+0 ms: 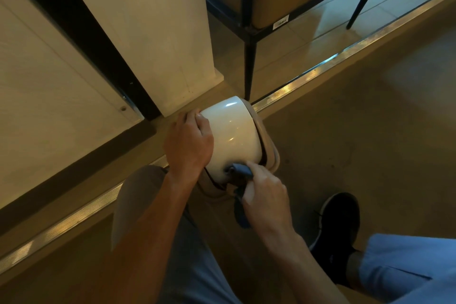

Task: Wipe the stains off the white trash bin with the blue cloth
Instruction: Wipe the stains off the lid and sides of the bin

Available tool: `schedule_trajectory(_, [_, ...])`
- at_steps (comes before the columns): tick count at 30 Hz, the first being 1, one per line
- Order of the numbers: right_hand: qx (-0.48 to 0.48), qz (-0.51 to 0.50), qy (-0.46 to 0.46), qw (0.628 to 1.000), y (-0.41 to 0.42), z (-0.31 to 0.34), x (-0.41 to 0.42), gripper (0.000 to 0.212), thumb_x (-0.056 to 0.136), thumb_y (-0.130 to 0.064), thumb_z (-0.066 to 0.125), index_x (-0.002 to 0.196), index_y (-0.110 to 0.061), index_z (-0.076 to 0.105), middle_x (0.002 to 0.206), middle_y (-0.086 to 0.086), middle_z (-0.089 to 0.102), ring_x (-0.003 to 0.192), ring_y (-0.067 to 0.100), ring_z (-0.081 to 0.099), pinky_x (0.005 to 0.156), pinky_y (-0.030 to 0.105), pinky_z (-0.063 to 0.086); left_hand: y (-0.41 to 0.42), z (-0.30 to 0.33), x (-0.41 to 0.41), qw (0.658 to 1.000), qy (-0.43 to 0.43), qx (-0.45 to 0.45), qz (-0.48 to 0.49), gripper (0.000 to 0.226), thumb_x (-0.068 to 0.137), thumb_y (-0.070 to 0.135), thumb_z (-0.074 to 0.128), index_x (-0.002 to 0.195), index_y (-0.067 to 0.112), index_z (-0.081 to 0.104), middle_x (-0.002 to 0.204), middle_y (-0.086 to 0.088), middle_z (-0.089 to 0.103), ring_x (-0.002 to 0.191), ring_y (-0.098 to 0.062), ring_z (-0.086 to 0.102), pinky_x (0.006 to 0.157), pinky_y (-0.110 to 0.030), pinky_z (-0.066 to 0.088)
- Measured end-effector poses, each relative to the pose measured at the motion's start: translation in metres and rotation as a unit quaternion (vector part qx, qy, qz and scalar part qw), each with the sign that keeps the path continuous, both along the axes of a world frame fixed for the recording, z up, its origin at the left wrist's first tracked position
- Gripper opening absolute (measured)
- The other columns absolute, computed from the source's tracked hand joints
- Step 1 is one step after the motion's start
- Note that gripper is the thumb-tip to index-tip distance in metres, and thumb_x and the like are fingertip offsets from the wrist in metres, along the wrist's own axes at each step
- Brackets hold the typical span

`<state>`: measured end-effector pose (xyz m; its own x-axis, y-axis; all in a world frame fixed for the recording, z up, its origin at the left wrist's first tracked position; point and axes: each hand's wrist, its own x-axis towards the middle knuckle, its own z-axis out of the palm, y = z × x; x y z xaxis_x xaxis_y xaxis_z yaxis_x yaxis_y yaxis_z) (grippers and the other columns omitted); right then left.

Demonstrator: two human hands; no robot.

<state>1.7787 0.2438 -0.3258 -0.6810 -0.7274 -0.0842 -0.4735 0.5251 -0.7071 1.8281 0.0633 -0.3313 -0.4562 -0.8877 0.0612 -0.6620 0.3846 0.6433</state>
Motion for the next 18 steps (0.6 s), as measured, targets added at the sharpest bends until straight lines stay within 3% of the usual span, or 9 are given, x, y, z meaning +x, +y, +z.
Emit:
schedule_trajectory(5, [-0.137,-0.107,-0.038,0.984,-0.002,0.048,-0.042,0.044,0.099,-0.003,0.050,0.139,-0.019,0.060,0.111,0.000,0.070,0.090,-0.002,0.066,0.080,0.014,0.055,-0.001,-0.001,-0.003,1.000,-0.001,-0.010,0.011,0.040,0.107,0.034,0.032,0.131,0.020,0.061,0.122,-0.002,0.062,0.107,-0.019,0.055,0.088,-0.037,0.045])
schedule_trajectory(7, [-0.171,-0.088,-0.007,0.981,-0.012,0.063,-0.069,0.040,0.099,-0.009,0.049,0.133,-0.022,0.064,0.107,-0.007,0.070,0.093,-0.004,0.063,0.081,0.010,0.050,0.000,-0.001,-0.004,1.000,0.005,-0.012,0.017,0.040,0.107,0.034,0.032,0.130,0.019,0.062,0.121,-0.003,0.063,0.100,-0.013,0.049,0.086,-0.034,0.040])
schedule_trajectory(9, [-0.163,-0.031,-0.003,0.986,-0.026,0.066,-0.092,0.036,0.101,-0.011,0.050,0.131,-0.023,0.065,0.103,-0.007,0.069,0.088,-0.007,0.062,0.073,0.005,0.045,0.001,-0.001,-0.003,1.000,0.005,-0.013,0.020,0.038,0.108,0.033,0.033,0.127,0.018,0.063,0.118,-0.003,0.064,0.097,-0.009,0.045,0.084,-0.033,0.037])
schedule_trajectory(11, [-0.132,0.039,-0.018,0.990,-0.045,0.058,-0.105,0.035,0.104,-0.013,0.051,0.136,-0.022,0.062,0.107,-0.002,0.068,0.081,-0.007,0.062,0.068,0.008,0.048,0.000,-0.001,-0.003,1.000,0.002,-0.014,0.019,0.037,0.108,0.032,0.034,0.127,0.018,0.062,0.116,-0.002,0.063,0.097,-0.009,0.044,0.082,-0.033,0.036])
schedule_trajectory(13, [-0.083,0.114,-0.024,0.990,-0.064,0.045,-0.108,0.038,0.105,-0.018,0.052,0.142,-0.020,0.057,0.129,0.003,0.063,0.105,0.002,0.062,0.090,0.021,0.053,0.000,-0.001,-0.003,1.000,0.003,-0.015,0.016,0.037,0.108,0.033,0.033,0.128,0.019,0.061,0.113,0.000,0.060,0.098,-0.010,0.047,0.078,-0.031,0.035])
schedule_trajectory(15, [-0.050,0.171,-0.004,0.984,-0.080,0.032,-0.109,0.041,0.106,-0.024,0.051,0.147,-0.020,0.052,0.147,-0.001,0.052,0.130,0.012,0.051,0.109,0.031,0.044,0.000,-0.003,-0.002,1.000,0.001,-0.020,0.013,0.038,0.108,0.035,0.032,0.130,0.020,0.060,0.113,0.001,0.060,0.097,-0.009,0.047,0.076,-0.030,0.035])
schedule_trajectory(18, [-0.028,0.196,0.010,0.980,-0.101,0.026,-0.121,0.041,0.107,-0.034,0.048,0.145,-0.021,0.051,0.145,-0.003,0.051,0.125,0.013,0.052,0.103,0.037,0.047,-0.002,-0.007,-0.002,1.000,-0.004,-0.020,0.011,0.042,0.107,0.038,0.030,0.135,0.023,0.058,0.122,-0.001,0.061,0.099,-0.007,0.045,0.081,-0.032,0.037])
